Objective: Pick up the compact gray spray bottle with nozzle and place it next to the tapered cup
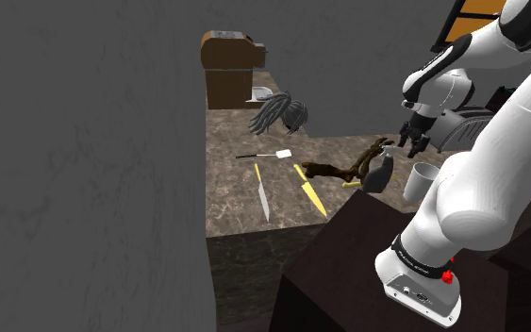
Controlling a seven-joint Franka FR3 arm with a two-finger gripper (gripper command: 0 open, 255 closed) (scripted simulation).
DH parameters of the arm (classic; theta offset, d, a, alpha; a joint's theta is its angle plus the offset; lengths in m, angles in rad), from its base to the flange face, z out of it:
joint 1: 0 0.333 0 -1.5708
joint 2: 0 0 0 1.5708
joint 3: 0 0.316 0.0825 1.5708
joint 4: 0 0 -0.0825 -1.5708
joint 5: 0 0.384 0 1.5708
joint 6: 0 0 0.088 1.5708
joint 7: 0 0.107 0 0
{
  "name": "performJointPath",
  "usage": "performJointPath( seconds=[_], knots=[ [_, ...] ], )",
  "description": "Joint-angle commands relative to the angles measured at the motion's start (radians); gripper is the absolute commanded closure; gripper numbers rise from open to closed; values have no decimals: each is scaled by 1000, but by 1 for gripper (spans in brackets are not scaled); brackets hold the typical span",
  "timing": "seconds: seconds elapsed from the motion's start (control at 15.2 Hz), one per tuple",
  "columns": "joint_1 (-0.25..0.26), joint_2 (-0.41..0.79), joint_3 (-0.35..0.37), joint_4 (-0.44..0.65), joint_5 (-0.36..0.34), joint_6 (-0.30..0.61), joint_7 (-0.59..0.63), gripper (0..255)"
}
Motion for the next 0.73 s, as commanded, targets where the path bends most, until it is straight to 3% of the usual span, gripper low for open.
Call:
performJointPath(
  seconds=[0.0,0.13,0.2,0.33,0.4,0.66],
  knots=[
    [0,0,0,0,0,0,0,0],
    [0,1,0,0,1,0,-1,0],
    [-22,-96,22,15,-125,-42,92,0],
    [-109,-186,121,49,-217,-127,164,0],
    [-137,-209,154,63,-234,-159,178,0],
    [-139,-208,156,63,-233,-158,177,0]
  ],
)
